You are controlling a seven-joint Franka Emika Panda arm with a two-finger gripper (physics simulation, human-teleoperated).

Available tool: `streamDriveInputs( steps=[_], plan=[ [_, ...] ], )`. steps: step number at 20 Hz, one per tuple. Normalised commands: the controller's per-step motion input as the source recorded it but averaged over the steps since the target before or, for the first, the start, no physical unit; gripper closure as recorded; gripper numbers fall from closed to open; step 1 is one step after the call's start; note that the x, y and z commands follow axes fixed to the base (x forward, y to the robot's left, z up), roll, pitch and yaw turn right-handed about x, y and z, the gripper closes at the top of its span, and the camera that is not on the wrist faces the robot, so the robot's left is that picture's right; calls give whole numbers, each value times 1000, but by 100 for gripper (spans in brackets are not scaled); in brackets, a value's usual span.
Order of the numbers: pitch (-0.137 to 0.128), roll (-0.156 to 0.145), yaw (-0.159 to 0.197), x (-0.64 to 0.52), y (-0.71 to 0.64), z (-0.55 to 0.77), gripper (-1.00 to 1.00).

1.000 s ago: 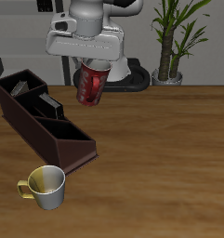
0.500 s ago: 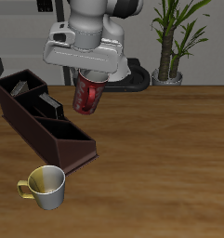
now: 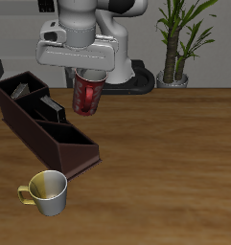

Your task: Place the black book into the right desk caddy's front compartment and place the yellow book into the right desk caddy's right compartment and place the red mug into the right desk caddy's left compartment

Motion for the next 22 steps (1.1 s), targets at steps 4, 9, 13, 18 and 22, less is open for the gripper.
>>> streamDriveInputs(
  steps=[4, 9, 13, 18, 22],
  plan=[
    [45, 61, -19, 186, 10, 31, 100],
    [5, 41, -15, 87, 29, -5, 100],
    [12, 5, 26, 153, 4, -92, 100],
    [1, -9, -28, 92, -77, -111, 100],
    [4, -30, -20, 58, -133, -94, 100]
  ],
)
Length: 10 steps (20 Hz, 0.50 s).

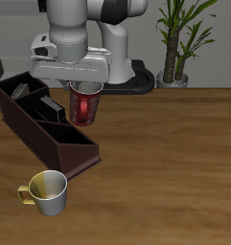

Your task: Place the black book into the right desk caddy's front compartment and place the yellow book into the right desk caddy's right compartment and place the red mug into the right desk caddy's left compartment

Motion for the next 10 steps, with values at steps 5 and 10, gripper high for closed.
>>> streamDriveInputs(
  steps=[5, 10],
  plan=[
    [4, 5, -32, -1, -124, -144, 100],
    [-38, 14, -34, -131, -244, 14, 100]
  ],
)
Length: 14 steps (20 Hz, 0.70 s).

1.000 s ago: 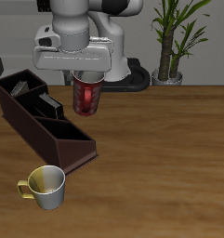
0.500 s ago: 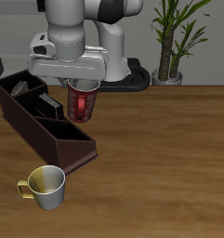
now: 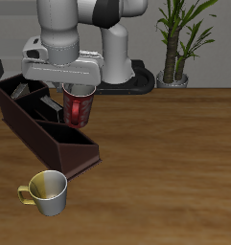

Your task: Place the black book into the right desk caddy's front compartment and place the yellow book into the right desk caddy's right compartment and place the red mug into the right desk caddy's left compartment

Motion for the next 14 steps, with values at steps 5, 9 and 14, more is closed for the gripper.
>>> streamDriveInputs(
  steps=[5, 9, 14],
  plan=[
    [-46, 27, -50, -105, -188, 97, 100],
    [-44, 27, -53, -113, -305, 140, 100],
    [5, 48, -5, -6, 10, -1, 100]
  ],
)
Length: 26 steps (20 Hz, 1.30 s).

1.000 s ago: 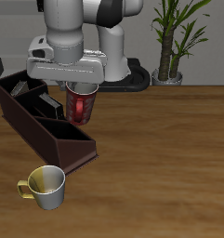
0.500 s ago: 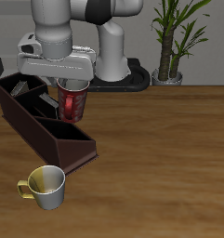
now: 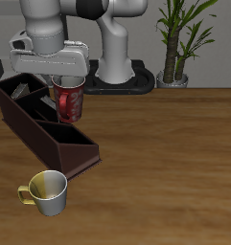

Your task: Place the black book into the right desk caddy's front compartment and place the yellow book into the right desk caddy's right compartment and place the red mug into the right desk caddy's left compartment

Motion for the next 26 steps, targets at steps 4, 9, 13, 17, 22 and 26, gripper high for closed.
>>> streamDriveInputs(
  steps=[4, 9, 13, 17, 22, 26],
  plan=[
    [-1, 23, -3, 59, -4, -60, 100],
    [2, -4, -16, 94, 21, -179, 100],
    [10, -21, -22, 66, -68, -122, 100],
    [0, -1, -22, 10, -52, -142, 100],
    [15, -15, -10, -15, -97, -203, 100],
    [16, -13, -15, 3, -89, -207, 100]
  ],
)
